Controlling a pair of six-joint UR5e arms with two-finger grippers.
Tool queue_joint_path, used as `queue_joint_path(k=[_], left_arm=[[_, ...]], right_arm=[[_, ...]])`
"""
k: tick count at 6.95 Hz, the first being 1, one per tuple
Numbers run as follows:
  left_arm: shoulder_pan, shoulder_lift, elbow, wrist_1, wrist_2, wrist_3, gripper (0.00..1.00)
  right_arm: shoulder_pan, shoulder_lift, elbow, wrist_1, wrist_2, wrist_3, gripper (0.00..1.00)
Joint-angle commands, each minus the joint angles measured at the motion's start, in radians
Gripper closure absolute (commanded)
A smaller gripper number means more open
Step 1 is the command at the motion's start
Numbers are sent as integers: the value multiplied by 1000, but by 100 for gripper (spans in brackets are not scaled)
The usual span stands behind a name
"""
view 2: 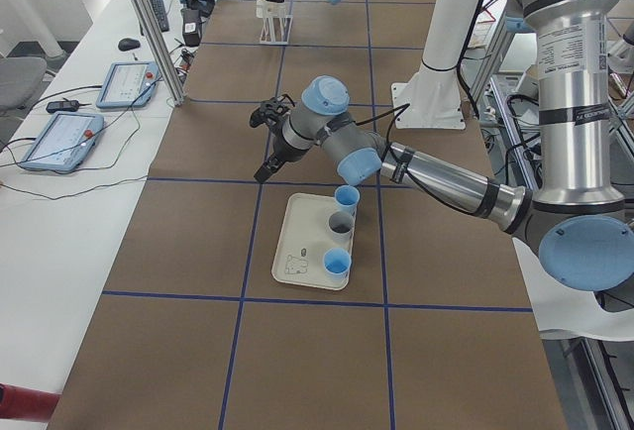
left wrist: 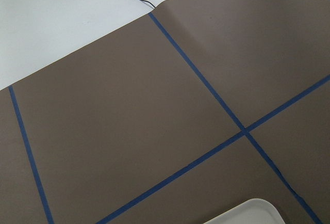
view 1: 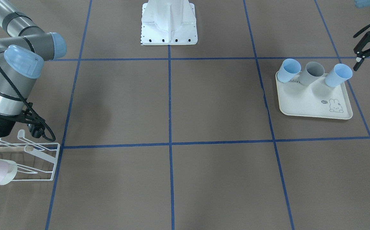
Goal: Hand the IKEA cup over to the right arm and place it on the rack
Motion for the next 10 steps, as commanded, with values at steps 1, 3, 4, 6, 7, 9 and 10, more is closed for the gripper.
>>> queue_joint_path(k=[1, 3, 4, 6, 7, 9, 10], left_arm=[[0, 0, -1, -1, 1, 0, 0], [0, 0, 2, -1, 1, 0, 0], [0, 0, 4, -1, -1, 0, 0], [0, 0, 5, -1, 1, 0, 0], [0, -2, 5, -1, 1, 0, 0], [0, -2, 5, -2, -1, 0, 0], [0, -2, 5, -2, 1, 0, 0]], right_arm=[[-29, -13, 5, -2, -23, 0, 80], [-42, -13, -4, -2, -37, 2, 76], [-48, -16, -6, -2, -40, 2, 73], [-71, -19, -21, 0, -72, 0, 64], [-73, -19, -23, 0, -72, -1, 56], [-79, -19, -23, 2, -72, -15, 32], [-79, -19, -24, 6, -72, -11, 11]])
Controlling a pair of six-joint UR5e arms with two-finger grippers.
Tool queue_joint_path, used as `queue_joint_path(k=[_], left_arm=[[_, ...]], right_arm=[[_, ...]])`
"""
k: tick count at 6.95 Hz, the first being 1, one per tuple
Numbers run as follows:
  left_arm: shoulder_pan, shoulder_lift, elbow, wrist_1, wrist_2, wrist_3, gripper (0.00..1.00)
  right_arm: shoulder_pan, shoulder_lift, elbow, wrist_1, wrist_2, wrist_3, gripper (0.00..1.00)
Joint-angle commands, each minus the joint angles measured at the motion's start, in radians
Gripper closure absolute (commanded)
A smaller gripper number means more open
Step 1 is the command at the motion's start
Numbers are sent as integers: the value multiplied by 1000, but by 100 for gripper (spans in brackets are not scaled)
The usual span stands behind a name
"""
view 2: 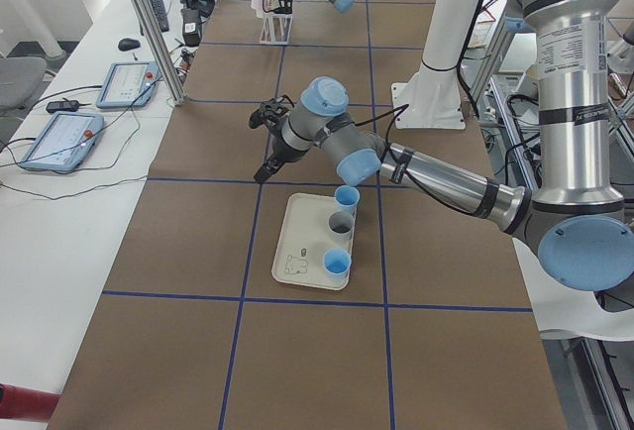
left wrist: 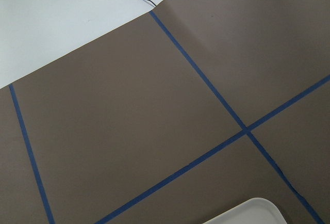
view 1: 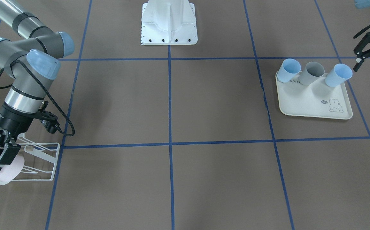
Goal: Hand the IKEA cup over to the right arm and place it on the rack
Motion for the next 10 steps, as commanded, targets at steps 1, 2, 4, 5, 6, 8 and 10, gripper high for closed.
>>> queue_joint_path(k=[1, 2, 4, 5, 6, 8, 10], left_arm=[[0, 0, -1, 0, 1, 0, 0], [0, 1, -1, 0, 1, 0, 0], [0, 1, 0, 0, -1, 0, 0], [0, 1, 0, 0, -1, 2, 0], [0, 1, 0, 0, -1, 2, 0], [0, 1, 2, 0, 1, 2, 0], [0, 3, 2, 0, 1, 5, 0]], right_arm=[[-2, 0, -1, 6, 0, 1, 2], [-2, 0, -1, 6, 0, 3, 1], [-2, 9, 5, 9, 0, 8, 1], [-2, 21, 37, 9, 9, 9, 1], [12, 42, 96, 9, 53, 20, 1], [31, 43, 211, 7, 214, 302, 1], [26, 41, 297, 16, 365, 714, 1]])
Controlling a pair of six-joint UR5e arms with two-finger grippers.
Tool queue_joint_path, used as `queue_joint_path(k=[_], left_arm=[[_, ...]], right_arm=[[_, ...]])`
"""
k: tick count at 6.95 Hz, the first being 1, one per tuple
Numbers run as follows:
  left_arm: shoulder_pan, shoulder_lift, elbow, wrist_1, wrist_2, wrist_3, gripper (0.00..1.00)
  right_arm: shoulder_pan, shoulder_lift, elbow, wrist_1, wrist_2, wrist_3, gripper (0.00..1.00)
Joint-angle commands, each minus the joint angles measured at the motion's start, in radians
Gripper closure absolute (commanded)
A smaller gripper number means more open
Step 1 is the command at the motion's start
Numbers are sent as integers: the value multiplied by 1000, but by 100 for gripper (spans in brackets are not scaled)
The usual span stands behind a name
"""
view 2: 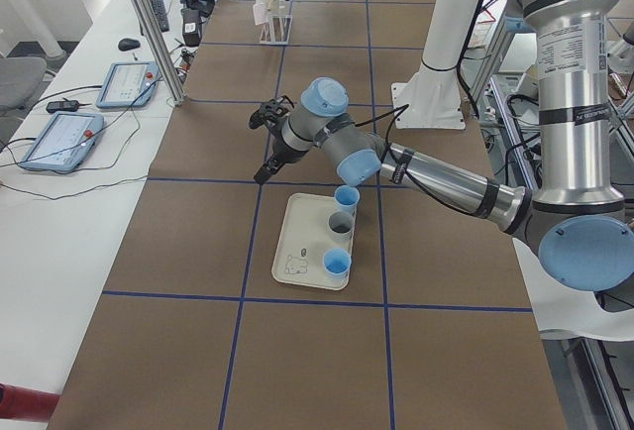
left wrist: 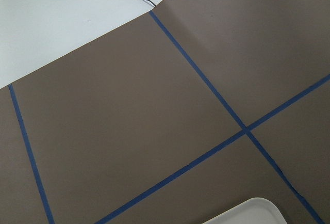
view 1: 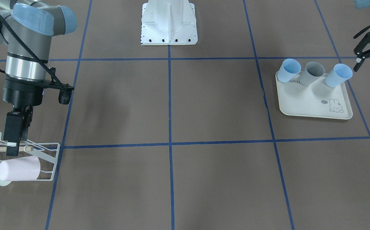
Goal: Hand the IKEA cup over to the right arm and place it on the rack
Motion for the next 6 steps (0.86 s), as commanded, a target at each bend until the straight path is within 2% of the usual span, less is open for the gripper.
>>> queue_joint_path(k=[1, 2, 3, 4, 5, 6], left_arm=[[0, 1, 6, 0, 2, 2, 0], [0, 4, 16, -12, 10, 2, 0], [0, 18, 35, -27, 12, 1, 0], [3, 53, 43, -31, 15, 4, 0], [3, 131, 43, -96, 36, 5, 0], [3, 209, 55, -208, 86, 5, 0]], right_arm=[[-9, -5, 66, 94, 165, 442, 1], [-62, -26, 55, 326, 172, 702, 1], [-128, -46, 54, 474, 172, 917, 1], [-180, -36, 64, 500, 176, 1021, 0], [-229, -33, 80, 473, 181, 1024, 0], [-234, -27, 101, 395, 269, 1024, 0]])
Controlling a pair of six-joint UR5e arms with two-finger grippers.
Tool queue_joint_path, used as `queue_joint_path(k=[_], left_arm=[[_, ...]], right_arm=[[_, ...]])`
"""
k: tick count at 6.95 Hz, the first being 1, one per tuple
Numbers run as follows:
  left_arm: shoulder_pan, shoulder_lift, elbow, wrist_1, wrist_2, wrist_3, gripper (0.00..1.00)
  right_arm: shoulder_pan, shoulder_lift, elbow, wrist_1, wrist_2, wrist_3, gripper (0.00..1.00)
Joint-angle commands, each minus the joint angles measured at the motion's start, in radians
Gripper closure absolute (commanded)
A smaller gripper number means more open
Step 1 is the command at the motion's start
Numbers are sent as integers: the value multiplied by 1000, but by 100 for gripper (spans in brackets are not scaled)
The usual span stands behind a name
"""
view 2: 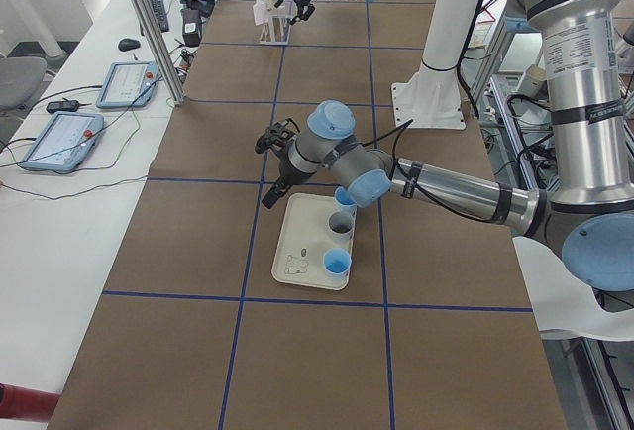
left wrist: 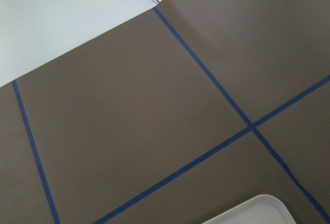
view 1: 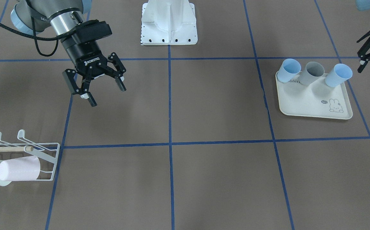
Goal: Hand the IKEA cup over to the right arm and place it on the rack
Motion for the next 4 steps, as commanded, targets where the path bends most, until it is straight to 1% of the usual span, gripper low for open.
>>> queue_joint_path(k=[1, 2, 3, 4], left_arm=[[2, 132, 50, -179, 45, 5, 0], [4, 160, 144, -322, 62, 4, 0], [4, 166, 285, -507, 65, -1, 0], [7, 168, 355, -596, 65, -7, 0]], right_arm=[[-23, 33, 58, -158, 149, 23, 0], [-23, 65, 126, -357, 154, 23, 0], [-26, 184, 154, -594, 150, 25, 0], [-44, 244, 151, -629, 151, 35, 0]])
